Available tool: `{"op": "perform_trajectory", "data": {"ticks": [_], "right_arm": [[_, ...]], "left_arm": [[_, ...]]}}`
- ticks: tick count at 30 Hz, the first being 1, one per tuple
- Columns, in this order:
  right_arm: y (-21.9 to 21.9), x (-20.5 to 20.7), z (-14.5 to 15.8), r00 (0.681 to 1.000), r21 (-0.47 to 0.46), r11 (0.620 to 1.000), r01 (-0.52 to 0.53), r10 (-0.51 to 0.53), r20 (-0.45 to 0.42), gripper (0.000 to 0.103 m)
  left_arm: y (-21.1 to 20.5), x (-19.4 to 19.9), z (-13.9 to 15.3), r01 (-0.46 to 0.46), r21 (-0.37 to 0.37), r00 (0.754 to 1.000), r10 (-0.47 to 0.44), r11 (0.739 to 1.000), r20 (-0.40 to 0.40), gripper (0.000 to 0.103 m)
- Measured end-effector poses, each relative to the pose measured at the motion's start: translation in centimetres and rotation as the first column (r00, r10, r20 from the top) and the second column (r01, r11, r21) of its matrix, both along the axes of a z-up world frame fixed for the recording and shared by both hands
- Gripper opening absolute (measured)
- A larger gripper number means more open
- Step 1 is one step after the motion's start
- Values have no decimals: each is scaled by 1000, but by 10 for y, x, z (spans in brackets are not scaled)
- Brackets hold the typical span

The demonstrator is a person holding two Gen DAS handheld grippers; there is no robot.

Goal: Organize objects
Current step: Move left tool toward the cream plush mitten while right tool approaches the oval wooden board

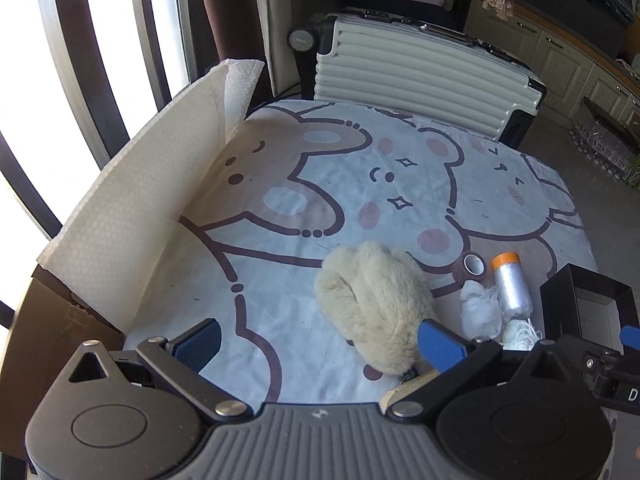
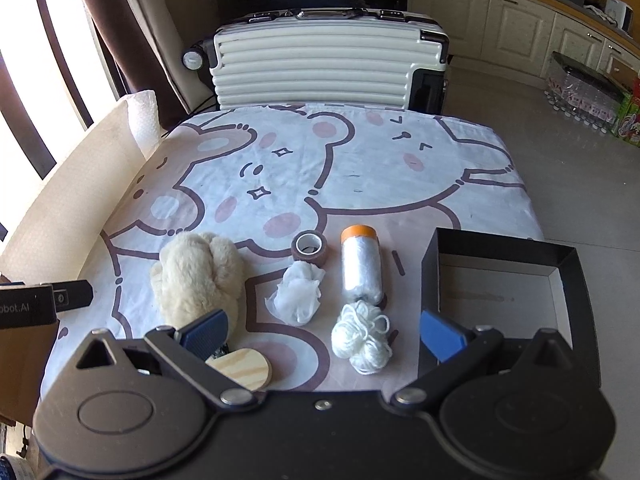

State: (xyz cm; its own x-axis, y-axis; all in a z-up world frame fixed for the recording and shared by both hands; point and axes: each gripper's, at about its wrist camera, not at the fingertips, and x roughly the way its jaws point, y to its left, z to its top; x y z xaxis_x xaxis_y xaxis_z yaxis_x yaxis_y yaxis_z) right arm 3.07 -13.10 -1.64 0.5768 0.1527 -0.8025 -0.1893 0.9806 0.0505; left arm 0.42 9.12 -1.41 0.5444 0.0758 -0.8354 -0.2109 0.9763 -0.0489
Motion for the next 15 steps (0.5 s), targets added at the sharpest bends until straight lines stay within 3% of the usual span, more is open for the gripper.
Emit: {"op": "perform_trajectory", "data": {"ticks": [7, 15], "right_arm": [[5, 7, -11, 997, -31, 996, -83, 83, 8, 103], [6, 20, -28, 985, 12, 986, -166, 167, -42, 103]], "left_arm": [[-2, 17, -11, -41, -63, 999, 40, 997, -22, 103], [-10, 38, -21, -75, -98, 997, 73, 992, -32, 103]]}}
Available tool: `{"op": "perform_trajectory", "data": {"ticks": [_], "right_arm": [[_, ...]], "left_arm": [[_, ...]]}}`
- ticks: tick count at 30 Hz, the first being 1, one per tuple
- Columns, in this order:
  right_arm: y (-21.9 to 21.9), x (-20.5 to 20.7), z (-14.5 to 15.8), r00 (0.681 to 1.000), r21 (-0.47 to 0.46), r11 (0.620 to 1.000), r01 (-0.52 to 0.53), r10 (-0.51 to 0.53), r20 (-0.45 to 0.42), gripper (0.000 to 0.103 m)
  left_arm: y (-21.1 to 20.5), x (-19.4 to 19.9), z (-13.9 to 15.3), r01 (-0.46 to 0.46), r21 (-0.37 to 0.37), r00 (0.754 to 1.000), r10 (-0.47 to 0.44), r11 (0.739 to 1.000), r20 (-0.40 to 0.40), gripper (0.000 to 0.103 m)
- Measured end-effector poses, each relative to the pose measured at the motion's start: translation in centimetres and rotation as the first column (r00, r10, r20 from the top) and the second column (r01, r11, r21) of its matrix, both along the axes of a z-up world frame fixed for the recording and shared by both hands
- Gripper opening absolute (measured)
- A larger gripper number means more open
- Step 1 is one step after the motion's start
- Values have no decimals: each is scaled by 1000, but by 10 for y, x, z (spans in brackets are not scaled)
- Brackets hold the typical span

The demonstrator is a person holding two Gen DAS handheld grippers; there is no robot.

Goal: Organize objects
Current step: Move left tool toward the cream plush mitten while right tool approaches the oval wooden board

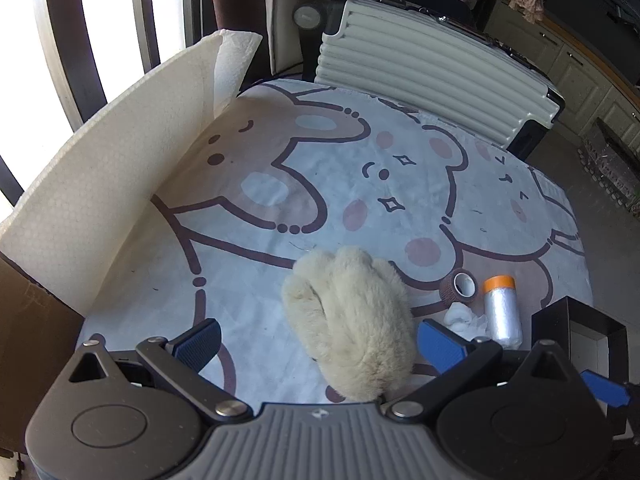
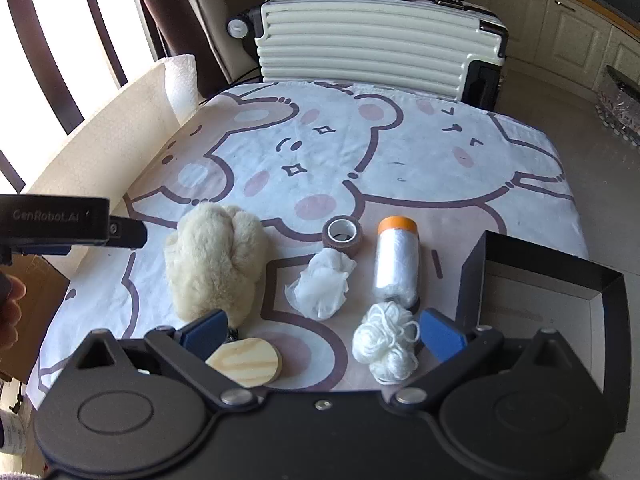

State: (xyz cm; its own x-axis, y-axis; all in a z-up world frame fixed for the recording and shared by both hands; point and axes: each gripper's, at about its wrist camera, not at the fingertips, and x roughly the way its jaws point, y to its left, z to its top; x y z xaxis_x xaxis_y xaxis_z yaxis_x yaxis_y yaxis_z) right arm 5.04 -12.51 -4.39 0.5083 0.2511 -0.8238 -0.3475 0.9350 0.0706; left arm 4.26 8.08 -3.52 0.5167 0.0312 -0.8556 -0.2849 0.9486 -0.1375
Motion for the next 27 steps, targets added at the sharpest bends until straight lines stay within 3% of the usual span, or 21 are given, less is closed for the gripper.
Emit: {"op": "perform_trajectory", "data": {"ticks": [5, 13, 19, 24, 27], "right_arm": [[5, -1, -11, 998, -50, 997, -59, 59, -8, 103], [14, -3, -32, 990, 16, 991, -130, 131, -44, 103], [37, -4, -54, 981, 3, 983, -182, 182, -66, 103], [52, 1, -74, 962, 26, 976, -214, 216, -166, 103], [64, 0, -82, 950, 4, 967, -255, 252, -183, 103]], "left_arm": [[-10, 10, 2, -12, 8, 999, 12, 1000, 50, 103], [-13, 25, -8, -26, -9, 1000, 26, 1000, -1, 103], [1, 28, -18, -44, -18, 999, 43, 999, -26, 103], [16, 29, -26, -58, -13, 997, 57, 998, -52, 103], [23, 30, -30, -67, -15, 996, 66, 998, -66, 103]]}}
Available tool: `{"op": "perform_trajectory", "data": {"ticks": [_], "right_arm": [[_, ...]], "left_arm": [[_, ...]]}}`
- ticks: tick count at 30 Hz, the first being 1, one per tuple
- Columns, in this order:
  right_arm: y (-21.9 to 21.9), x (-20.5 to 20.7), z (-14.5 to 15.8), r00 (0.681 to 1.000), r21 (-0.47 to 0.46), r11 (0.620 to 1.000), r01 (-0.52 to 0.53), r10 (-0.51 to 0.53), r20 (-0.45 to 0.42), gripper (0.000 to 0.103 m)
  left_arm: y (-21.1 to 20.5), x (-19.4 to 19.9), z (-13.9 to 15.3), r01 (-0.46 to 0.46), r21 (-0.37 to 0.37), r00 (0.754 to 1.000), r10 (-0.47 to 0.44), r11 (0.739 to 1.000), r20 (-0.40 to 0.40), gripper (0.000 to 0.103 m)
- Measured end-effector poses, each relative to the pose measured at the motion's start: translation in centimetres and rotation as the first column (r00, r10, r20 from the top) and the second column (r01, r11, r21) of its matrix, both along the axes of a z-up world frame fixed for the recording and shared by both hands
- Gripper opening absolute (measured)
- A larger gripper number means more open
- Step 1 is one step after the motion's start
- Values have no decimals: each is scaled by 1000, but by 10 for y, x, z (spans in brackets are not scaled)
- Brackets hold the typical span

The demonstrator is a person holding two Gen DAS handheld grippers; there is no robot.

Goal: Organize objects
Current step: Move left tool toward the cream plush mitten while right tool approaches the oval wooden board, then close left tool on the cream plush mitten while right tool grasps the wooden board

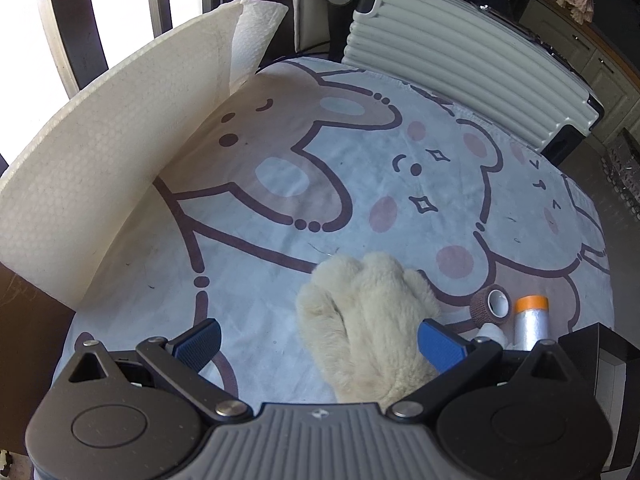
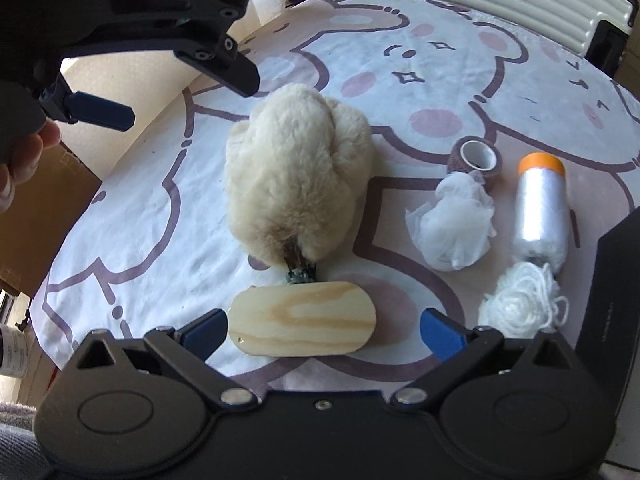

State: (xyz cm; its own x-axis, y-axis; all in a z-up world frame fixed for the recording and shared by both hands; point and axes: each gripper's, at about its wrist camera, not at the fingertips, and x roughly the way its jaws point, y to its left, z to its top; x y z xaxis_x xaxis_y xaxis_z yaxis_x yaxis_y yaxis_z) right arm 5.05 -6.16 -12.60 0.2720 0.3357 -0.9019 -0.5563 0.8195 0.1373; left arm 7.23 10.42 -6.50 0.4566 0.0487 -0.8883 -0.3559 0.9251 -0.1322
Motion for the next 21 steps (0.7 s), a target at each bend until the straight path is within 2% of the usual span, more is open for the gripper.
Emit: {"op": "perform_trajectory", "data": {"ticks": [7, 12, 17, 19, 21], "right_arm": [[23, 5, -20, 998, -73, 996, -53, 50, -40, 103], [32, 5, -28, 995, -92, 993, -75, 69, -74, 103], [40, 4, -32, 992, -142, 983, -113, 104, -70, 103], [41, 5, -31, 993, -167, 980, -111, 102, -63, 94], [39, 7, -29, 992, -160, 981, -111, 100, -76, 94]], "left_arm": [[5, 3, -12, 14, -14, 999, -14, 1000, -37, 103], [4, 10, -20, 17, -36, 999, -19, 999, -51, 103], [-1, 17, -26, 11, -63, 998, -15, 998, -63, 103], [-5, 20, -28, 12, -69, 998, -16, 998, -67, 103], [-8, 23, -30, 8, -72, 997, -13, 997, -71, 103]]}}
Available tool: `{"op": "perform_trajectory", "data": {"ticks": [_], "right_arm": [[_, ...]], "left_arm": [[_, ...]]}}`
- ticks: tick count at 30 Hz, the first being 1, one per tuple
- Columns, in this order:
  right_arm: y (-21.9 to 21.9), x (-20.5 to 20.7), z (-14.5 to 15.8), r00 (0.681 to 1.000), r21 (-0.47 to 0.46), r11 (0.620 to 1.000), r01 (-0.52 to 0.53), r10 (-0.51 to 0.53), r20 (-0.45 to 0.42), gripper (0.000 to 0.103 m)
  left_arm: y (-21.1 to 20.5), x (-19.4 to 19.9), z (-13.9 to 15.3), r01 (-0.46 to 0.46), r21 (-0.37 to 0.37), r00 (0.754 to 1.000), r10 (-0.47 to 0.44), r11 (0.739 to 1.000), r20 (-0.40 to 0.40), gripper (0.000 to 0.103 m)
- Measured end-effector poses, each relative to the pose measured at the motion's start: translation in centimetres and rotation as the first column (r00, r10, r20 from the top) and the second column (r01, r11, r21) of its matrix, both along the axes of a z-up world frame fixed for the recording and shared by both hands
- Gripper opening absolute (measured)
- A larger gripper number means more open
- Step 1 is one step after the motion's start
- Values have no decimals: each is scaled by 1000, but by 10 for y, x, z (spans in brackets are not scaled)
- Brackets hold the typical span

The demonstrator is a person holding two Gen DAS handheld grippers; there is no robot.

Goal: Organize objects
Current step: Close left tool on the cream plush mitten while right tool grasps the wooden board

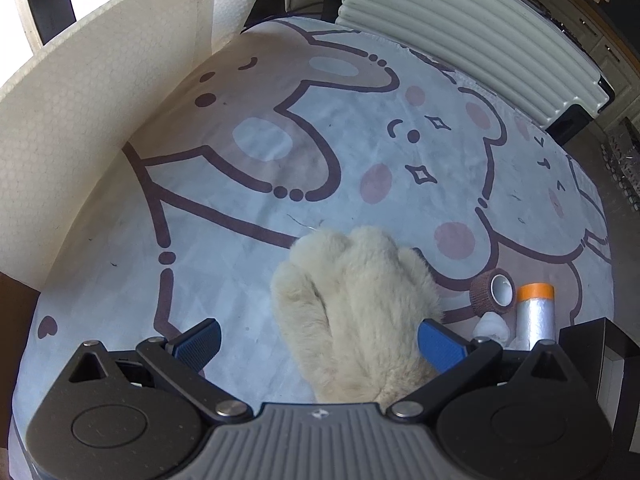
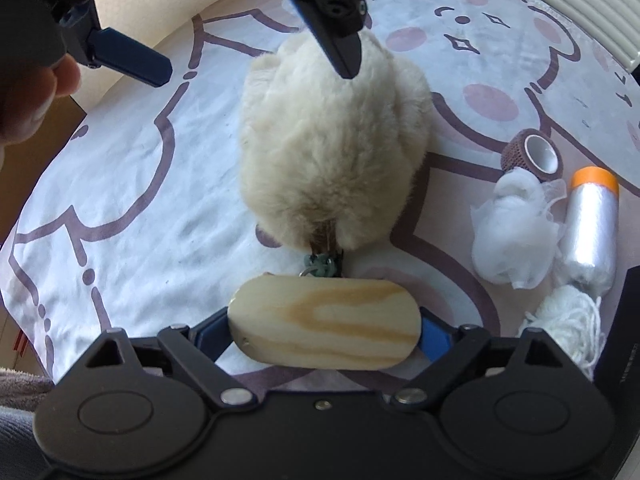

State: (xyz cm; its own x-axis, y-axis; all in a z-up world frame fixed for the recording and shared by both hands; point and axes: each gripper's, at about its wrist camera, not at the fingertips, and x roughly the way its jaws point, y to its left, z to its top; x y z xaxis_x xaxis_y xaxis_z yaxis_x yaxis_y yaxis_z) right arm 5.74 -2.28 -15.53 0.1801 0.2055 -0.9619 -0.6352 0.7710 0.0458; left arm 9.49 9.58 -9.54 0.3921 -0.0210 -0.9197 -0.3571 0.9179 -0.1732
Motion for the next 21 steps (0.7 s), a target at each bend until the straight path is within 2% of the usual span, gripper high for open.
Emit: {"op": "perform_trajectory", "data": {"ticks": [8, 15, 21], "right_arm": [[-26, 3, 4, 1000, -3, 1000, 25, -25, -5, 94], [-47, -1, 7, 1000, 5, 1000, 27, -27, -5, 94], [-64, -2, 9, 999, 13, 999, 37, -37, -5, 94]], "left_arm": [[-23, 12, -8, -1, -13, 1000, 1, 1000, -21, 103], [-47, 23, -21, 2, 33, 997, 0, 999, -73, 103], [-50, 31, -33, -54, 80, 990, 63, 995, -123, 103]]}}
